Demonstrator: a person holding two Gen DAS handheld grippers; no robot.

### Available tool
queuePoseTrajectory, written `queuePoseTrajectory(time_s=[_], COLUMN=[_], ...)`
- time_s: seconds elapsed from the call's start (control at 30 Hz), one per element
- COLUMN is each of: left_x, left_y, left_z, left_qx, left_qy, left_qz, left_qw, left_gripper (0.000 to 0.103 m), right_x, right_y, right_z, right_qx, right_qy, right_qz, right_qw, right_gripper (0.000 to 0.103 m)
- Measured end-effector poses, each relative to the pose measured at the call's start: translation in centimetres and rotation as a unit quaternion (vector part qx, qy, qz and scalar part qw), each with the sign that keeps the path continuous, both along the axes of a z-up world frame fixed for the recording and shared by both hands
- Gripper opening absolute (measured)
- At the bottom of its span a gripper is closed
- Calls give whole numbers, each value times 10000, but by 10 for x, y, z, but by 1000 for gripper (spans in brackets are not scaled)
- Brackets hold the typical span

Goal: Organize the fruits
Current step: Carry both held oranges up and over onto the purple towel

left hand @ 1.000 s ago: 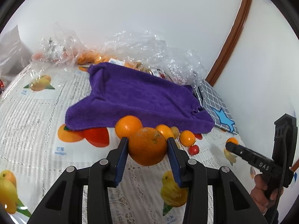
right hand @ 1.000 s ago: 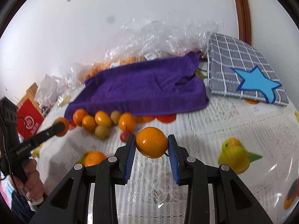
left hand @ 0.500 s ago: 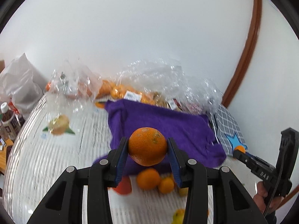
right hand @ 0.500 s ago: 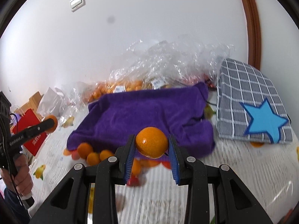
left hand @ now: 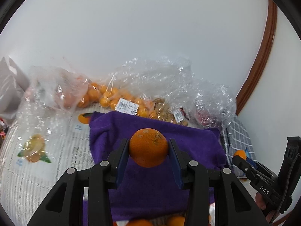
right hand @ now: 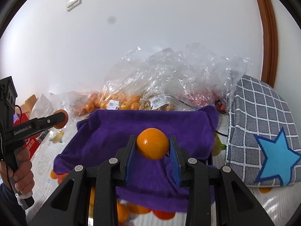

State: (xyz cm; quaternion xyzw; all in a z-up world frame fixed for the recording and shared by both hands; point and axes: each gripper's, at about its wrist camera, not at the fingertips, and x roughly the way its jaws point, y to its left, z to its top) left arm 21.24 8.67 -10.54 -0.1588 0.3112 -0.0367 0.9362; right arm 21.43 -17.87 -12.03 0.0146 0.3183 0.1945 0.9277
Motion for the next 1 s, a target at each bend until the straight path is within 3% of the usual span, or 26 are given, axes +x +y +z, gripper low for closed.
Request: queuePoseTrajectory(time_s=[0.4,1.0], left_x=[37,45], left_y=[0,-9], left_z=[-52,-68], left_qx=[50,314], left_qy=[657,1025], left_qz=[-85,-210], left_qw=[9978,9940], left_gripper=[39,39], right_x=[39,48], right_y=[2,9], right_z=[-44,-73], right_qx=[-182,-585], right_qy=[539,922], right_qz=[-81,-118], right_qw=[9983,9939], right_gripper=[34,34])
